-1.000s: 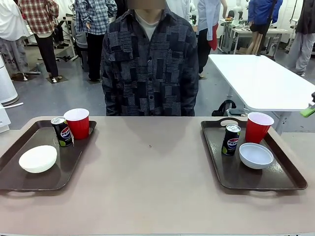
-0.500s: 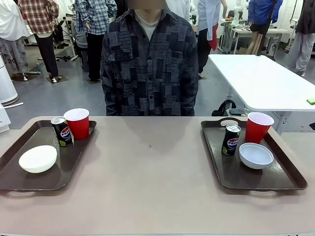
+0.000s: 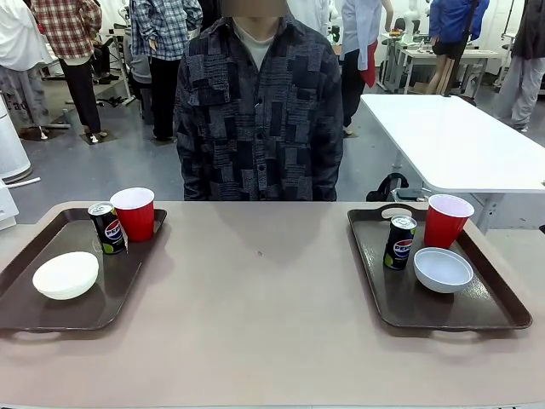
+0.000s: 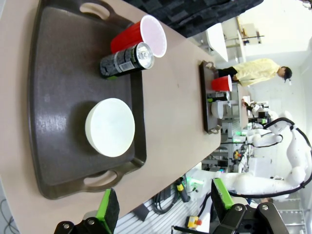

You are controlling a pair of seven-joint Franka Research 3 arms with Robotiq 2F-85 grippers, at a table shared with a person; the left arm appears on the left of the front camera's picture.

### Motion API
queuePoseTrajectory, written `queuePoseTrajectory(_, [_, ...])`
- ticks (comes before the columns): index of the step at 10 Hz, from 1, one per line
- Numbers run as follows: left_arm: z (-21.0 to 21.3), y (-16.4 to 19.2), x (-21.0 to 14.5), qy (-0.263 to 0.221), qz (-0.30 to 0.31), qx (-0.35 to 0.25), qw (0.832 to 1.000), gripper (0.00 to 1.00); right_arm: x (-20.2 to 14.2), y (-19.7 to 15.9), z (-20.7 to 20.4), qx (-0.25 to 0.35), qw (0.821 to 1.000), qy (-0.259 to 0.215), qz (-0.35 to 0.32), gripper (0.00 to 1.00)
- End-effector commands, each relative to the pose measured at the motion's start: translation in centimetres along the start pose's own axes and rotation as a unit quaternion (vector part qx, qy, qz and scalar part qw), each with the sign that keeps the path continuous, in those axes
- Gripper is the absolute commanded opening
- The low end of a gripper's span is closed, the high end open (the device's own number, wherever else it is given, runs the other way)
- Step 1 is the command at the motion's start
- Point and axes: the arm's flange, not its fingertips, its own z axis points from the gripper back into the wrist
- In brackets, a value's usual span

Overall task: Prepare tableware on both trays.
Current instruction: Pick up a Picnic Bowl from the table and place it on a Handle tray.

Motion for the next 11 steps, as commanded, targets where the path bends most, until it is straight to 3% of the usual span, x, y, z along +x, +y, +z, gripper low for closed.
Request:
queuePoseTrajectory(1, [0.06, -0.19, -0.21, -0.001, 0.002, -0.005, 1.000, 1.00, 0.31, -0.73, 0.50, -0.006, 1.000, 0.019, 0.011, 1.00])
queuePoseTrajectory(2, [0.06, -0.19, -0.21, -0.001, 0.002, -0.005, 1.000, 1.00, 0.44, -0.75, 0.60, 0.002, 1.000, -0.008, 0.000, 1.00])
queuePoseTrajectory(11, [0.06, -0.19, -0.21, -0.001, 0.002, -0.005, 1.000, 1.00, 0.16, -0.29, -0.08, 0.000, 1.000, 0.005, 0.001, 1.00])
